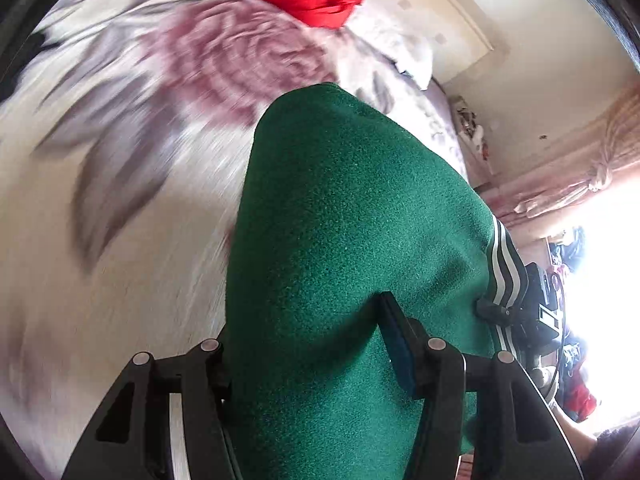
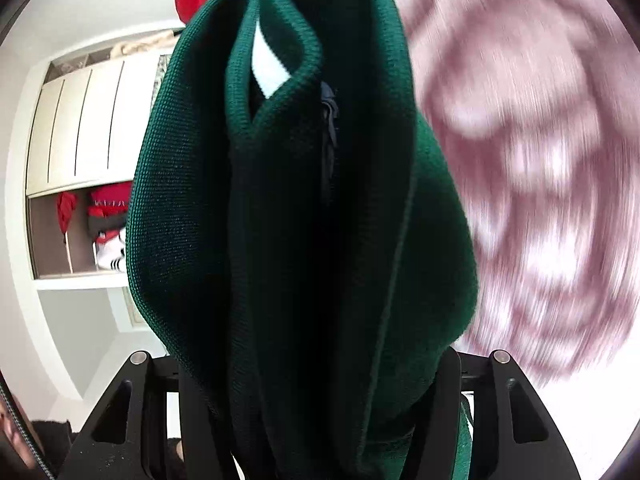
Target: Fold large clothes
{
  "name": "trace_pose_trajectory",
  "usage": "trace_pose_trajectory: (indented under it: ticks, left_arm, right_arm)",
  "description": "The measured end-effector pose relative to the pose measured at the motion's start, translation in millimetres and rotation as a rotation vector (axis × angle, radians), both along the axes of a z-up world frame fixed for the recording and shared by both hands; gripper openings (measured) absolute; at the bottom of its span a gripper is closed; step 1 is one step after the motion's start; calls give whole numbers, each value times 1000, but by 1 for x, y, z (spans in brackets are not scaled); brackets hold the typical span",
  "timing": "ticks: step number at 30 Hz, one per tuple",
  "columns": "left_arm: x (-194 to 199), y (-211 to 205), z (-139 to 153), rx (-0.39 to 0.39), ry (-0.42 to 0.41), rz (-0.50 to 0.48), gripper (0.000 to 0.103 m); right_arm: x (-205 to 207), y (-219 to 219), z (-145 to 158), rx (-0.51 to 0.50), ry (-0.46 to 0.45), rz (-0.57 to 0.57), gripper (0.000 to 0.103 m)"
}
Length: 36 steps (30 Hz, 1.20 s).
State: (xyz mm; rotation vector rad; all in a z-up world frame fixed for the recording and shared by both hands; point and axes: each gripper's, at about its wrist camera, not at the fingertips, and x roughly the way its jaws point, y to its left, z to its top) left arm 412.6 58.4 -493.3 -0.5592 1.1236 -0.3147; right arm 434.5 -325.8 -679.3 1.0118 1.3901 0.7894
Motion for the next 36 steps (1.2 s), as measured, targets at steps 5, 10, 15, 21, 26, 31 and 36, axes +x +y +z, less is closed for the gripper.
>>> trace_pose_trajectory:
  ticks: [5, 10, 15, 21, 26, 31, 36]
  left_arm:
    - [122, -20, -17, 15, -35, -66, 53]
    - [210, -30, -65, 31, 0, -91, 53]
    - [235, -27, -117, 7, 78, -91, 65]
    - [195, -24, -92, 129, 86, -112, 66]
    - [152, -37, -69, 345, 56, -89, 88]
    - [106, -59, -40, 538, 27, -67, 94]
    - [64, -80, 12, 622, -39, -59, 98]
  right_arm:
    - [103, -20, -15, -16, -51, -59, 58]
    - [189, -48, -65, -35, -35, -93, 58]
    - [226, -53, -134, -24, 132, -103, 70]
    - [180, -74, -82, -394, 44, -34, 93]
    - [116, -75, -46, -781, -74, 45, 94]
    - [53, -65, -34, -986, -57, -49, 95]
    - [-1, -12, 46, -1212, -81, -144, 102]
